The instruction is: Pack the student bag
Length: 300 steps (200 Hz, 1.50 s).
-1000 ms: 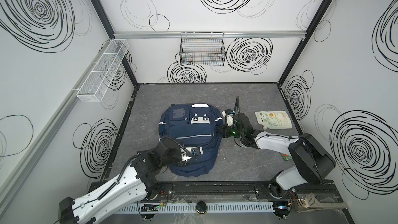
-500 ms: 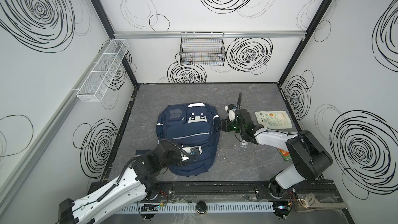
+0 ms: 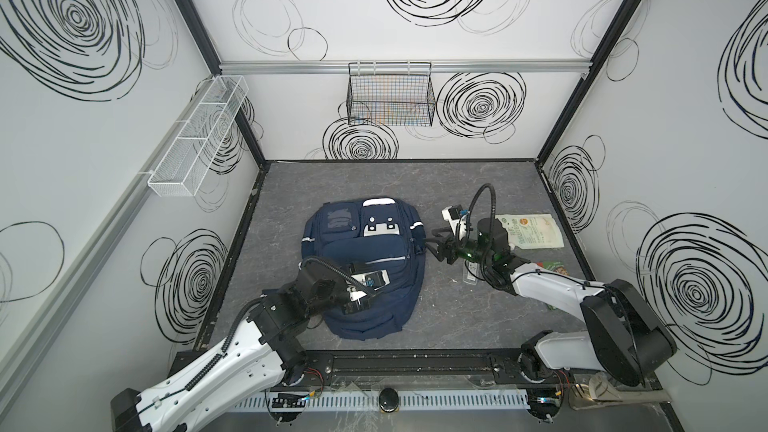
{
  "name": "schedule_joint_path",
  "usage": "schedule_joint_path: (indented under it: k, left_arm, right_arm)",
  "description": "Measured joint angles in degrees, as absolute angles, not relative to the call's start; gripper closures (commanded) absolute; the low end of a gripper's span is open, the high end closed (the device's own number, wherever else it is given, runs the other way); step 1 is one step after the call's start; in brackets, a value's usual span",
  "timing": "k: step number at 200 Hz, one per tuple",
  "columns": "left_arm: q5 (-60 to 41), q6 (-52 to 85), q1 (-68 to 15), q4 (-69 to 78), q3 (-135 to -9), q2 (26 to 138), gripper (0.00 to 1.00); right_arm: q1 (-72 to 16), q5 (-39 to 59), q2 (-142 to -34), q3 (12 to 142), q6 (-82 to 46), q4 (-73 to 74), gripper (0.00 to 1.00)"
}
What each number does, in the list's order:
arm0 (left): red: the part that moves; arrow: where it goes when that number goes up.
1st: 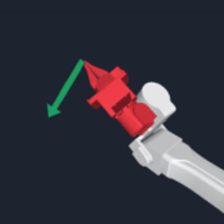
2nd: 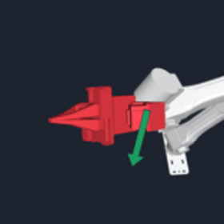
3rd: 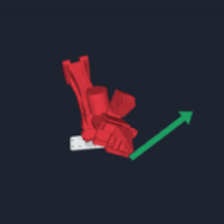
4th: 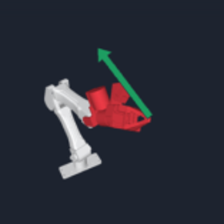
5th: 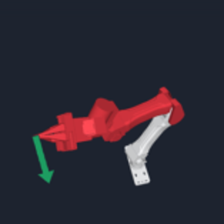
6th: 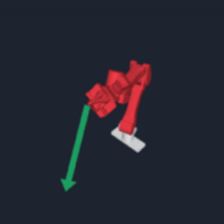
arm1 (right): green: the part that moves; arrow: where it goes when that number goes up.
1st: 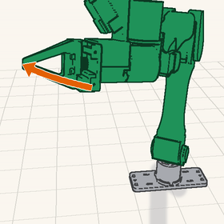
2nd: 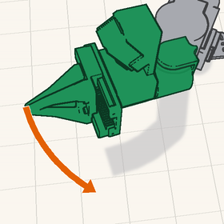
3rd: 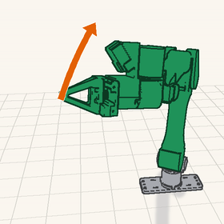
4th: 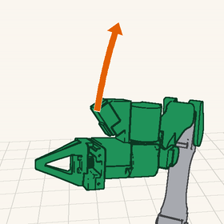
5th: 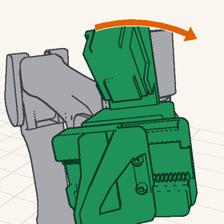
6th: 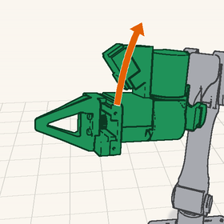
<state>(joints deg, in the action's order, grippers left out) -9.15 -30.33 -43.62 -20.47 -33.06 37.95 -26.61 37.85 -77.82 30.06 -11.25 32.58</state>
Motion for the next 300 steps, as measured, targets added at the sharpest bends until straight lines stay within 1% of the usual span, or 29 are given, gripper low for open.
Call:
schedule_joint_path:
  k: [35,42,49,79,95,103,113,118,127,160,188,195,198,202,225,258,281,289,300]
  left_arm:
    - [-9.17,-29.47,-41.95,-21.71,-33.56,39.94,0.37]
    - [-9.17,-29.28,-41.58,-21.82,-33.56,40.34,0.38]
    - [-9.17,-29.10,-41.32,-21.85,-33.56,40.75,0.39]
    - [-9.08,-28.86,-40.69,-21.96,-33.56,43.53,0.42]
    - [-8.95,-28.88,-40.69,-22.13,-33.56,45.06,0.46]
    - [-8.86,-28.88,-40.69,-22.17,-33.56,45.67,0.49]
    - [-8.69,-28.91,-40.69,-22.17,-33.56,46.35,0.50]
    - [-8.58,-28.95,-40.69,-22.15,-33.56,46.57,0.53]
    - [-8.27,-28.82,-40.69,-22.15,-33.56,46.85,0.59]
    - [-6.04,-29.34,-40.69,-20.93,-33.12,46.87,0.82]
    - [-5.37,-29.47,-40.71,-19.77,-32.29,46.57,0.95]
    - [-5.17,-29.71,-40.71,-19.55,-32.21,46.48,0.96]
    - [-5.15,-29.78,-40.71,-19.51,-32.16,46.44,1.00]
    - [-4.99,-29.89,-40.71,-19.42,-32.12,46.35,1.00]
    - [-4.38,-29.78,-40.40,-19.05,-31.53,45.84,1.00]
    - [-4.03,-29.74,-38.94,-18.92,-31.22,45.45,1.00]
    - [-4.54,-29.47,-38.11,-18.59,-31.22,45.25,1.00]
    - [-4.86,-29.32,-37.78,-18.46,-31.20,45.21,1.00]
    - [-5.13,-29.10,-37.32,-18.22,-31.18,45.19,1.00]
  right_arm:
    - [-26.65,43.27,-79.46,30.06,-6.37,34.83,0.41]
    - [-26.72,44.29,-79.81,30.06,-5.43,35.20,0.39]
    - [-26.74,45.23,-80.23,30.06,-4.67,35.51,0.35]
    - [-27.53,49.21,-83.07,30.09,-1.96,36.80,0.33]
    - [-28.62,50.28,-84.95,30.50,-0.21,36.36,0.31]
    - [-29.28,50.61,-85.76,30.87,0.58,36.05,0.30]
    - [-30.02,50.76,-86.46,31.27,1.54,35.81,0.26]
    - [-30.28,50.83,-86.63,31.35,2.04,35.77,0.23]
    - [-30.72,50.81,-86.74,31.46,2.63,35.62,0.20]
    - [-31.14,50.61,-87.24,32.62,5.08,34.52,0.20]
    - [-31.14,50.78,-88.79,34.57,7.01,33.17,0.20]
    - [-31.14,51.05,-89.23,35.00,7.55,32.86,0.21]
    - [-31.11,51.16,-89.43,35.20,7.70,32.82,0.21]
    - [-31.14,51.48,-89.73,35.48,8.01,32.73,0.21]
    - [-31.29,52.82,-91.74,37.32,9.56,31.75,0.26]
    - [-32.03,54.00,-93.41,39.55,11.22,30.22,0.40]
    - [-32.27,55.40,-93.45,39.66,11.44,30.13,0.61]
    - [-32.25,55.79,-93.49,39.66,11.03,29.98,0.66]
    - [-32.27,56.12,-93.49,39.66,10.66,29.87,0.70]
